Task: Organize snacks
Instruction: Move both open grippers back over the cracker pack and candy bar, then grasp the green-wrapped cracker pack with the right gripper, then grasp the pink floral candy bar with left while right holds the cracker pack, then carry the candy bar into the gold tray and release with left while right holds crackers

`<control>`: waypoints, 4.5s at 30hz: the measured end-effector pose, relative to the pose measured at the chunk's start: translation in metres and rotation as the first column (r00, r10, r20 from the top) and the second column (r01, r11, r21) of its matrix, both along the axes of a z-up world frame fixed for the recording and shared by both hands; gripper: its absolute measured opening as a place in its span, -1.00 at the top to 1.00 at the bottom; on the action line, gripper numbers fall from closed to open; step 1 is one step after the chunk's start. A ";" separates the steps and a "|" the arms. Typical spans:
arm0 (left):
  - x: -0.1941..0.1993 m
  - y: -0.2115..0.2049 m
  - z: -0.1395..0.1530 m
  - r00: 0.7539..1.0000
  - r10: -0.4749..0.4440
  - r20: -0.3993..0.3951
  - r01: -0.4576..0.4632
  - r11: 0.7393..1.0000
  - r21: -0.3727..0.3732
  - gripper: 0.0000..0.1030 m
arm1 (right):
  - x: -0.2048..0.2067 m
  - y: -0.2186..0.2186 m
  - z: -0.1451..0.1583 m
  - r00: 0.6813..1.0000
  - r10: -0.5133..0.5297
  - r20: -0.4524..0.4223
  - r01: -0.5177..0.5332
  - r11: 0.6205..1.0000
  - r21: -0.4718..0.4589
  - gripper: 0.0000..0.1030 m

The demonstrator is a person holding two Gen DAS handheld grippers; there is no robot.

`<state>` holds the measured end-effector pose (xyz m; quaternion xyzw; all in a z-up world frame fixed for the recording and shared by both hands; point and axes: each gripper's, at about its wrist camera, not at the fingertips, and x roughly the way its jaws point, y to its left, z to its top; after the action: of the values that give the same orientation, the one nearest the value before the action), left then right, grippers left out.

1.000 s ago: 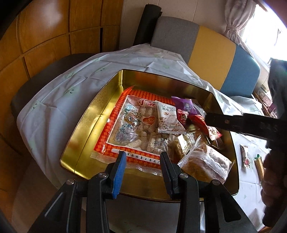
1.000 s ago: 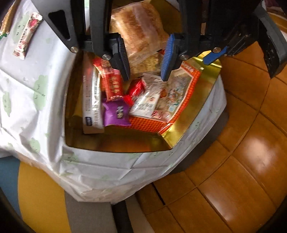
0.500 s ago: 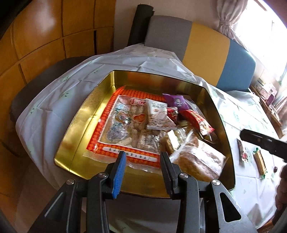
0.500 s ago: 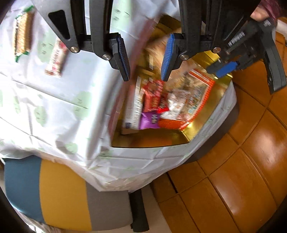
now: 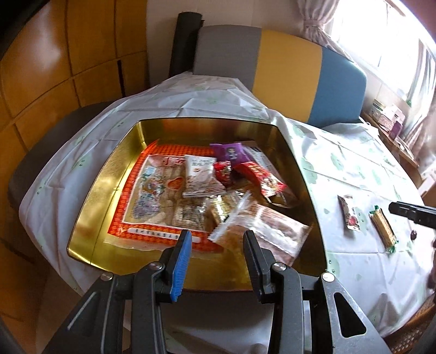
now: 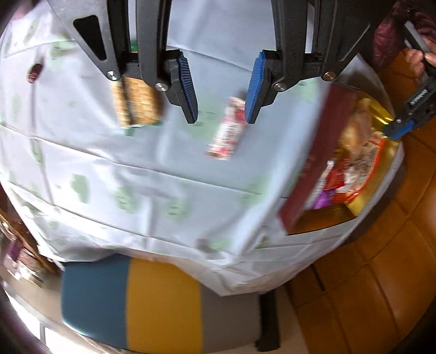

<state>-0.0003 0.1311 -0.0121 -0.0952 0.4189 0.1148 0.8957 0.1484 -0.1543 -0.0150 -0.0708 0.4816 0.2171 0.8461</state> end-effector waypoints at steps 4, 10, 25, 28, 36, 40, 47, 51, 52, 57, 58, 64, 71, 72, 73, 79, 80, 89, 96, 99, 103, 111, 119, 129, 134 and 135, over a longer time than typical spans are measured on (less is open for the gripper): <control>0.002 -0.012 0.004 1.000 -0.029 0.001 0.029 0.999 0.022 0.24 | 0.014 -0.034 -0.005 0.999 -0.043 -0.007 0.043 0.998 -0.038 0.21; 0.008 -0.035 0.009 0.997 -0.080 -0.005 0.080 0.995 0.057 0.24 | 0.036 -0.089 -0.020 0.973 -0.228 -0.038 0.227 0.973 -0.037 0.20; 0.028 -0.116 0.011 0.949 -0.316 -0.019 0.317 0.947 0.056 0.24 | 0.038 -0.080 -0.033 0.977 -0.166 -0.134 0.167 0.986 -0.004 0.06; 0.033 -0.129 0.008 0.936 -0.350 -0.027 0.351 0.935 0.041 0.24 | 0.039 -0.076 -0.042 0.976 -0.147 -0.160 0.143 0.989 -0.040 0.06; 0.046 -0.149 -0.006 0.917 -0.394 -0.066 0.395 0.919 -0.001 0.24 | 0.039 -0.058 -0.062 0.983 -0.110 -0.147 0.081 0.978 -0.190 -0.08; 0.057 -0.158 -0.013 0.912 -0.400 -0.090 0.400 0.916 -0.013 0.24 | 0.036 -0.053 -0.064 0.990 -0.095 -0.107 0.066 0.966 -0.249 0.05; 0.078 -0.176 -0.024 0.907 -0.406 -0.115 0.412 0.911 0.031 0.23 | 0.045 -0.073 -0.063 0.971 -0.197 -0.136 0.157 0.953 -0.258 0.04; 0.094 -0.184 -0.032 0.901 -0.412 -0.135 0.420 0.907 0.036 0.23 | 0.046 -0.073 -0.065 0.972 -0.194 -0.134 0.150 0.949 -0.279 0.04; 0.097 -0.186 -0.034 0.899 -0.415 -0.139 0.423 0.906 0.030 0.23 | 0.046 -0.072 -0.066 0.974 -0.186 -0.130 0.143 0.946 -0.290 0.04; 0.108 -0.194 -0.038 0.893 -0.423 -0.150 0.433 0.901 0.034 0.23 | 0.041 -0.070 -0.069 0.975 -0.183 -0.127 0.139 0.945 -0.295 0.04; 0.109 -0.196 -0.039 0.894 -0.421 -0.151 0.431 0.901 0.043 0.23 | 0.041 -0.069 -0.069 0.975 -0.183 -0.128 0.138 0.945 -0.297 0.03; 0.121 -0.198 -0.047 0.890 -0.429 -0.157 0.435 0.901 0.002 0.23 | 0.047 -0.066 -0.077 0.972 -0.190 -0.140 0.143 0.946 -0.291 0.03; 0.135 -0.185 -0.047 0.903 -0.406 -0.139 0.402 0.914 -0.060 0.23 | 0.050 -0.072 -0.075 0.967 -0.201 -0.156 0.151 0.948 -0.280 0.02; 0.137 -0.181 -0.047 0.905 -0.403 -0.138 0.395 0.915 -0.078 0.25 | 0.050 -0.073 -0.075 0.967 -0.201 -0.155 0.151 0.948 -0.280 0.02; 0.139 -0.177 -0.048 0.908 -0.395 -0.144 0.384 0.918 -0.094 0.27 | 0.050 -0.073 -0.076 0.967 -0.201 -0.156 0.152 0.948 -0.279 0.02; 0.147 -0.162 -0.052 0.913 -0.378 -0.157 0.348 0.919 -0.188 0.37 | 0.051 -0.074 -0.076 0.965 -0.209 -0.161 0.159 0.948 -0.277 0.02; 0.147 -0.164 -0.051 0.912 -0.380 -0.153 0.350 0.917 -0.191 0.37 | 0.051 -0.074 -0.076 0.965 -0.209 -0.161 0.159 0.948 -0.277 0.02; 0.166 -0.189 -0.064 0.891 -0.414 -0.184 0.395 0.909 -0.132 0.38 | 0.050 -0.074 -0.077 0.966 -0.208 -0.156 0.158 0.946 -0.283 0.02; 0.148 -0.202 -0.064 0.881 -0.450 -0.146 0.454 0.891 -0.002 0.64 | 0.047 -0.070 -0.078 0.968 -0.200 -0.151 0.150 0.945 -0.292 0.02; 0.125 -0.204 -0.063 0.872 -0.471 -0.137 0.481 0.875 0.053 0.64 | 0.046 -0.068 -0.079 0.968 -0.196 -0.154 0.145 0.946 -0.290 0.02; 0.091 -0.201 -0.066 0.865 -0.485 -0.132 0.500 0.856 0.134 0.63 | 0.044 -0.069 -0.081 0.968 -0.200 -0.151 0.151 0.947 -0.284 0.02; 0.078 -0.197 -0.072 0.880 -0.467 -0.087 0.475 0.866 0.155 0.61 | 0.041 -0.077 -0.083 0.966 -0.218 -0.141 0.174 0.947 -0.272 0.00; 0.070 -0.192 -0.073 0.888 -0.459 -0.035 0.460 0.877 0.137 0.62 | 0.034 -0.067 -0.086 0.976 -0.191 -0.106 0.150 0.939 -0.308 0.03; 0.054 -0.186 -0.067 0.892 -0.450 -0.049 0.453 0.887 0.087 0.63 | 0.029 -0.063 -0.083 0.982 -0.170 -0.084 0.135 0.937 -0.324 0.05; 0.044 -0.183 -0.057 0.892 -0.451 -0.035 0.452 0.891 0.048 0.63 | 0.019 -0.054 -0.081 0.987 -0.154 -0.057 0.125 0.929 -0.349 0.05; 0.042 -0.182 -0.053 0.892 -0.451 -0.026 0.451 0.891 0.040 0.63 | 0.018 -0.052 -0.081 0.987 -0.150 -0.050 0.122 0.927 -0.354 0.05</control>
<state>0.0415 -0.0506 -0.0651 0.0254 0.4341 -0.0860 0.8964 0.1660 -0.2067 -0.0961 -0.1784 0.5482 0.0713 0.8140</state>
